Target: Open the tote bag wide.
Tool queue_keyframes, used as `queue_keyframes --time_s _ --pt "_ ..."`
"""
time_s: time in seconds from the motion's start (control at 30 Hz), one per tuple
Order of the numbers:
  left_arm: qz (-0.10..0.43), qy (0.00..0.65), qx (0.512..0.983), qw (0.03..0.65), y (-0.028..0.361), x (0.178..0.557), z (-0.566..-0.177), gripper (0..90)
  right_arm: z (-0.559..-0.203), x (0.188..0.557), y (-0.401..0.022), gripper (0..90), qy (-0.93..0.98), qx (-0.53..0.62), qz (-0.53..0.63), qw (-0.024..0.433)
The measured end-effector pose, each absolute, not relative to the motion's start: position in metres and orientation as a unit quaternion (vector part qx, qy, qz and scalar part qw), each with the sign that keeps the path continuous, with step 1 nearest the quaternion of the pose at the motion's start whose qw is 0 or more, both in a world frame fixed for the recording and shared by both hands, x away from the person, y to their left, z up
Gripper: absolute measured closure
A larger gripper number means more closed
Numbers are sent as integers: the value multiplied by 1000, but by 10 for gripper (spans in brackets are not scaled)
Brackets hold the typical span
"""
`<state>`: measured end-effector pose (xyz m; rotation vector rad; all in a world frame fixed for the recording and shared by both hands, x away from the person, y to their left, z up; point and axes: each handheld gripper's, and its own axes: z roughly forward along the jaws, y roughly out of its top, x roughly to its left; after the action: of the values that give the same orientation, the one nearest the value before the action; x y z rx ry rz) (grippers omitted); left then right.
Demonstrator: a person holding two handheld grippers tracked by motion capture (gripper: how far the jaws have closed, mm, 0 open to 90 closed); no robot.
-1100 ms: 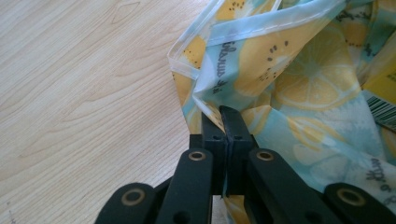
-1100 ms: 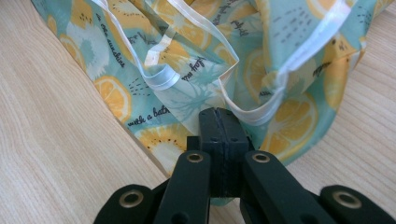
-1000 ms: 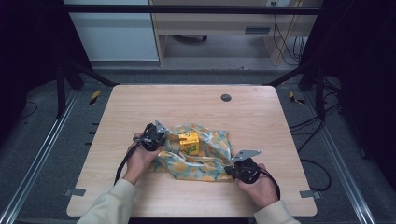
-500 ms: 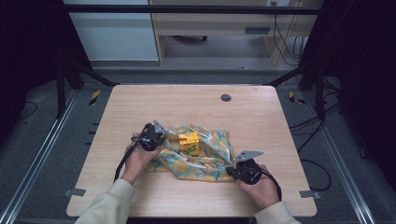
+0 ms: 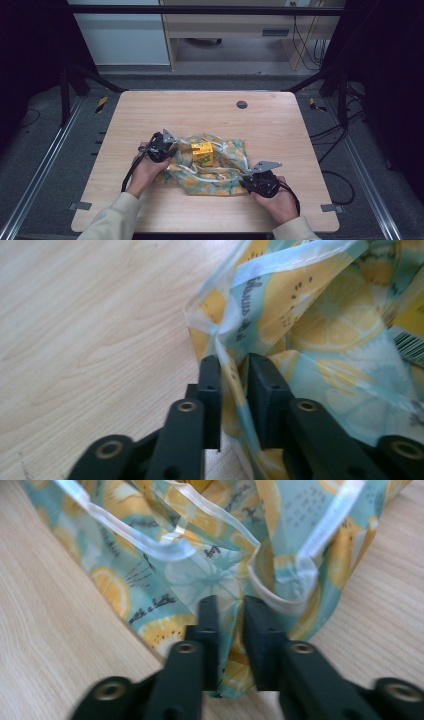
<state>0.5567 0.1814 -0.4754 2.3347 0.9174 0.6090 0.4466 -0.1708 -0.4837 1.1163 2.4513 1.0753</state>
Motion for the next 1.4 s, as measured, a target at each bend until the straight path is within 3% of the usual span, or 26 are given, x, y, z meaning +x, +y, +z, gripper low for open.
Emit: queue_keyframes --time_s 0.37,0.6,0.77,0.9,1.03,1.17,1.4 --pt "246 330 859 303 186 537 -448 478 -470 443 -162 362 828 364 394 163" --pt "269 317 856 307 194 520 -424 433 -443 456 -154 314 820 349 411 190" --pt "277 303 857 310 198 510 -417 410 -442 472 -149 299 818 360 404 195" --pt "268 297 864 305 204 500 -413 372 -443 477 -150 230 809 381 403 195" --pt "264 298 862 315 211 492 -402 273 -428 472 -157 139 795 391 407 221" --pt "262 310 854 326 219 484 -388 175 -412 471 -162 108 786 394 412 240" --pt "260 316 845 346 232 468 -370 100 -382 468 -173 56 771 389 426 269"
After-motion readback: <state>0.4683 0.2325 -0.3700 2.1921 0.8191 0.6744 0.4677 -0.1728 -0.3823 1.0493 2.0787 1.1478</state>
